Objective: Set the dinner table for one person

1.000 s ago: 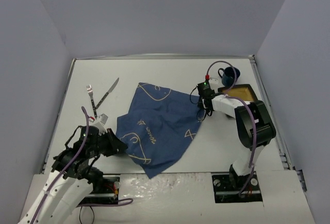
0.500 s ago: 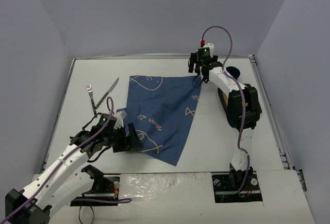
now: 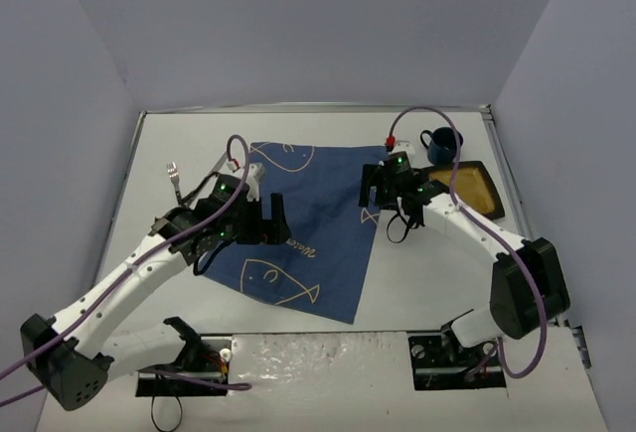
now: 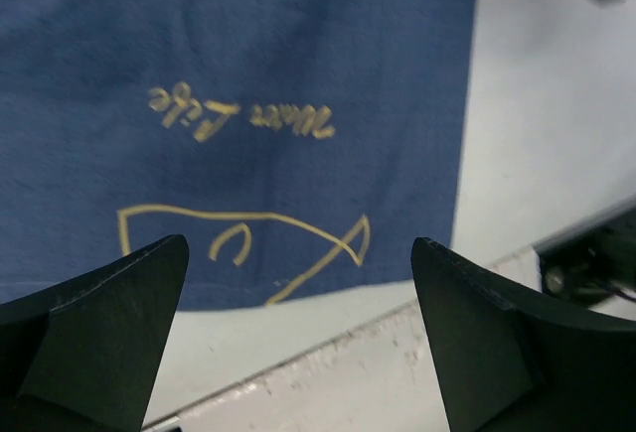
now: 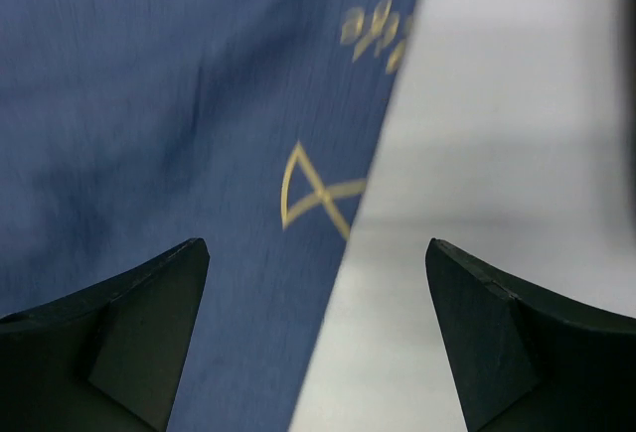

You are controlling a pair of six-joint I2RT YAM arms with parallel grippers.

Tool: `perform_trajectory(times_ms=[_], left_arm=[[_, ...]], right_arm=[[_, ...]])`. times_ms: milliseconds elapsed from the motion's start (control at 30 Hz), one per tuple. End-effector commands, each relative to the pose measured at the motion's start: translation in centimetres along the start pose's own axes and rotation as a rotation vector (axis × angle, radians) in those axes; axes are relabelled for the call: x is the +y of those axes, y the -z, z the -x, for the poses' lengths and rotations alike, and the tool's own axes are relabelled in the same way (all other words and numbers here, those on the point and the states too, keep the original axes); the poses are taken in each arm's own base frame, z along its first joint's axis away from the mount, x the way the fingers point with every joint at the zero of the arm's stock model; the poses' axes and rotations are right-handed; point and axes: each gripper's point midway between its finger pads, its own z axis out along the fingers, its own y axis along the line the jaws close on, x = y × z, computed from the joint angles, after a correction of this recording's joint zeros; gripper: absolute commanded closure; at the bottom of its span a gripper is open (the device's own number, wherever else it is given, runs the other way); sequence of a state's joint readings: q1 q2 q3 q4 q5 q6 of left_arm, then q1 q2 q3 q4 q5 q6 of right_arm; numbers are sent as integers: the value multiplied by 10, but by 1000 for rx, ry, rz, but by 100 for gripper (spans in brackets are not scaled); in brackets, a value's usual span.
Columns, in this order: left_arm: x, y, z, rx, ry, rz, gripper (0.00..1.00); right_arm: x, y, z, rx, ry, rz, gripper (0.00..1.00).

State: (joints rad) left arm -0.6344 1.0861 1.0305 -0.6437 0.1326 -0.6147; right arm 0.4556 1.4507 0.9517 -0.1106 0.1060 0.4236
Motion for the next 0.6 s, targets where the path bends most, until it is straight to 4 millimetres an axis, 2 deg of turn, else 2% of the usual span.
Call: perform_trajectory(times_ms=[0, 133, 200, 333, 433, 467, 567], left_arm=[[54, -31, 23, 14, -29, 218, 10], [77, -52, 18, 50, 53, 252, 13], [89, -62, 7, 83, 89, 279, 15], [105, -83, -16, 132, 158, 327, 19], [117, -98, -42, 170, 205, 349, 24], [117, -101, -41, 165, 214, 348, 25], [129, -111, -71, 216, 249, 375, 31]], right_arm=[[17, 11, -56, 26, -130, 46, 14], [23, 13, -90, 53, -133, 32, 16], [27, 14, -107, 74, -120, 38, 18], [39, 8, -125, 89, -110, 56, 24], [39, 3, -136, 105, -98, 43, 34], [41, 2, -137, 105, -100, 47, 38], [33, -4, -147, 124, -87, 19, 59]])
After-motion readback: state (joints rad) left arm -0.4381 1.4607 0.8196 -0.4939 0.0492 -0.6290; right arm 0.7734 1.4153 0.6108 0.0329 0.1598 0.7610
